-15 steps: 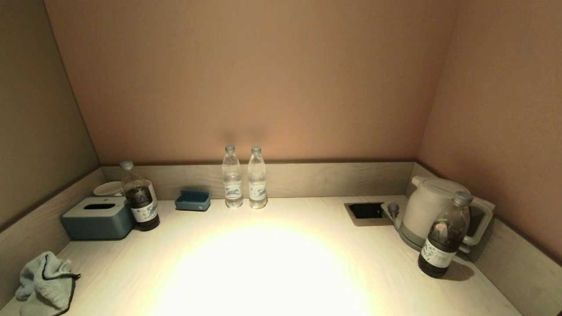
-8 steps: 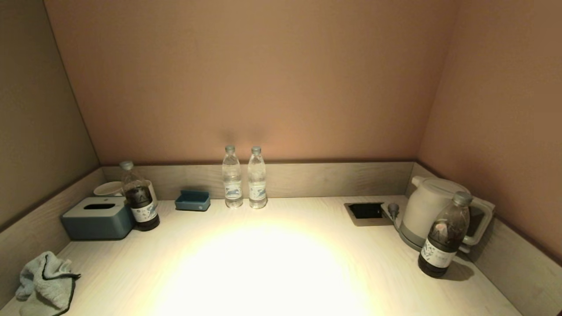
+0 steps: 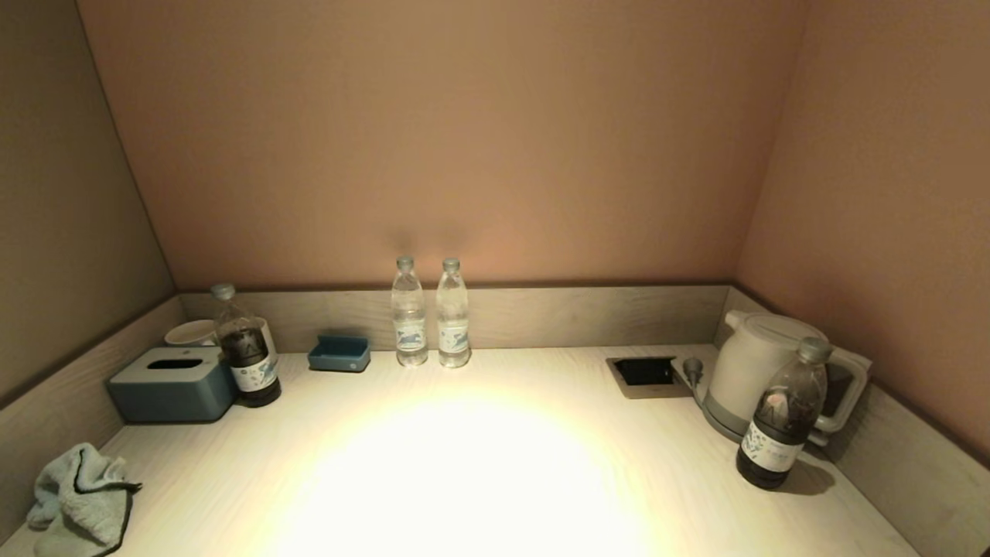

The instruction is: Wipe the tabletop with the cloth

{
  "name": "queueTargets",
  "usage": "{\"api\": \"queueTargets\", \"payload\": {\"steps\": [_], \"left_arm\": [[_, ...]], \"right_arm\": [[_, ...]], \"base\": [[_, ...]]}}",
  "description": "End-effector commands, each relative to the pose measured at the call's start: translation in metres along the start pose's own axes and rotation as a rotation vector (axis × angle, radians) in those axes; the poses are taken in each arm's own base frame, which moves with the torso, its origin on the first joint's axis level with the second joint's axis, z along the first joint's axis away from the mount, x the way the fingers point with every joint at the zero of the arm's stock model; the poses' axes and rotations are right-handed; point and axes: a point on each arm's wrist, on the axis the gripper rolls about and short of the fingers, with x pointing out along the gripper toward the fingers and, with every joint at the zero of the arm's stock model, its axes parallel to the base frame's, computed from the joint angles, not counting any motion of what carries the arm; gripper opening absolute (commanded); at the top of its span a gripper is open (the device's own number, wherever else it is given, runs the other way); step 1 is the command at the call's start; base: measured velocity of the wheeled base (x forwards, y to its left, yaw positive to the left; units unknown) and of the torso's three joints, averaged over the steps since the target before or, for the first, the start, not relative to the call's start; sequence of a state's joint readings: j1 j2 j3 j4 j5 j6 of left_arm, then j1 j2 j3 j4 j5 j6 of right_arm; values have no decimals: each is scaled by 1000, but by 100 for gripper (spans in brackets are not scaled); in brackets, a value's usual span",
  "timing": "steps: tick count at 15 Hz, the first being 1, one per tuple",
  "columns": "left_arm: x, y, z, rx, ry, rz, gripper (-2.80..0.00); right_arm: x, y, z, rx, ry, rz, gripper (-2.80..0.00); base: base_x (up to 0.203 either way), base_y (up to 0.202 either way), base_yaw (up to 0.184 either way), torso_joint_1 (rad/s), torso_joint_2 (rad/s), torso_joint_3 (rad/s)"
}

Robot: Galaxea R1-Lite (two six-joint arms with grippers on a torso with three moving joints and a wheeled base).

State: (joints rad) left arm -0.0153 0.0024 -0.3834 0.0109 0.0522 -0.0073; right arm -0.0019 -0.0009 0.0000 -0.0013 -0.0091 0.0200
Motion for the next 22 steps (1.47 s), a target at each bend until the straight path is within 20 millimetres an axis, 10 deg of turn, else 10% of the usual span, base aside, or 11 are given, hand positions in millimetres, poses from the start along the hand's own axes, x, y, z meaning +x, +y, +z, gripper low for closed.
{"api": "queueTargets", "payload": {"steps": [1, 22], "left_arm": [[3, 0, -6, 35, -30, 13, -280], [13, 0, -46, -19, 24, 11, -280]], "right_arm": [[0, 0, 0, 0, 1, -1, -280], [0, 0, 0, 0, 1, -1, -280]], "base": [[0, 0, 0, 0, 0, 0], [0, 0, 0, 0, 0, 0]]}}
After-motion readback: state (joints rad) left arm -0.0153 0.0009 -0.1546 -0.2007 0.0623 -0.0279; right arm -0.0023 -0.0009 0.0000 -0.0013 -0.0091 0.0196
